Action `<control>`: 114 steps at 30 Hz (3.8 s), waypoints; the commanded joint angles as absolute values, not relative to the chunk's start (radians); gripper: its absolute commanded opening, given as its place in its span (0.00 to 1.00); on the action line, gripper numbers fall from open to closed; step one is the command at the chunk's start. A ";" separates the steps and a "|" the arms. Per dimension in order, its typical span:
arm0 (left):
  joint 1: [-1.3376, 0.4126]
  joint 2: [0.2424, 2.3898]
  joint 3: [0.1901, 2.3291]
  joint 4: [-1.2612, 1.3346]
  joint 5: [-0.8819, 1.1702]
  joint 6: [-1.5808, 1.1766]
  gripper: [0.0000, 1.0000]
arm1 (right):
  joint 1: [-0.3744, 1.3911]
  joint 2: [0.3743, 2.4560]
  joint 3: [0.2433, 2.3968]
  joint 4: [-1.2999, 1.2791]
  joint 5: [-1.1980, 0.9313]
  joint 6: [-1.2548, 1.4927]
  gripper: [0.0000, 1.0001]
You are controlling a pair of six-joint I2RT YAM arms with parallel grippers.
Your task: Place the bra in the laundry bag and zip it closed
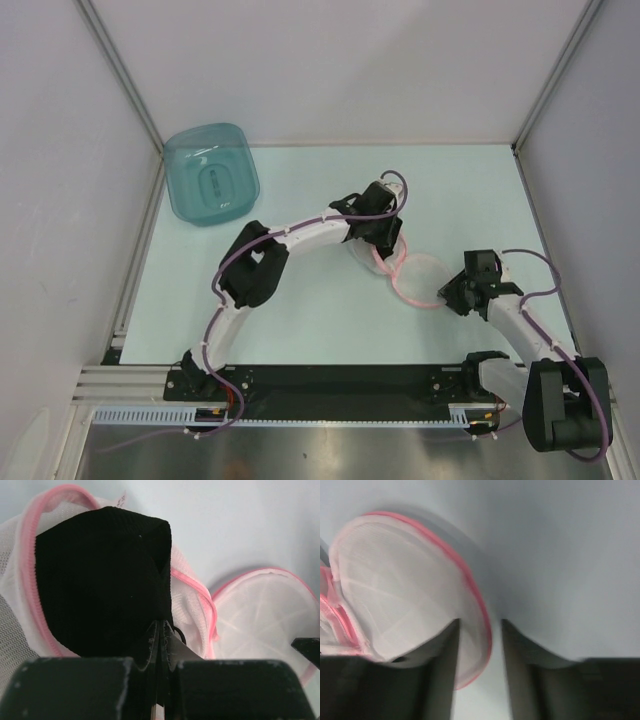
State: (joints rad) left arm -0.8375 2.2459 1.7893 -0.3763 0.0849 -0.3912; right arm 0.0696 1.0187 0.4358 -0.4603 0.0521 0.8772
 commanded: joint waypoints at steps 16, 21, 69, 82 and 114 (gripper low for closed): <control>-0.798 2.310 1.833 -0.374 0.101 -0.445 0.04 | 0.181 0.879 0.971 -0.709 0.130 0.750 0.00; -0.804 2.286 1.855 -0.376 0.100 -0.437 0.04 | 0.238 0.893 1.106 -0.739 0.164 0.746 0.00; -0.710 2.246 2.266 -0.712 0.038 -0.186 0.00 | 0.095 0.870 1.190 -0.831 0.075 0.445 0.00; -0.652 2.142 2.134 -0.709 0.156 -0.256 0.00 | 0.075 0.867 1.261 -0.916 0.075 0.419 0.00; -1.123 1.538 1.101 0.417 -0.052 -0.059 0.91 | 0.072 0.904 1.180 -0.888 -0.098 0.468 0.04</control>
State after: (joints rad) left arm -1.0805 1.4349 1.1080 0.2626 -0.0090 -0.1810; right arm 0.0742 0.9070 1.1492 -0.9096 -0.0521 0.4530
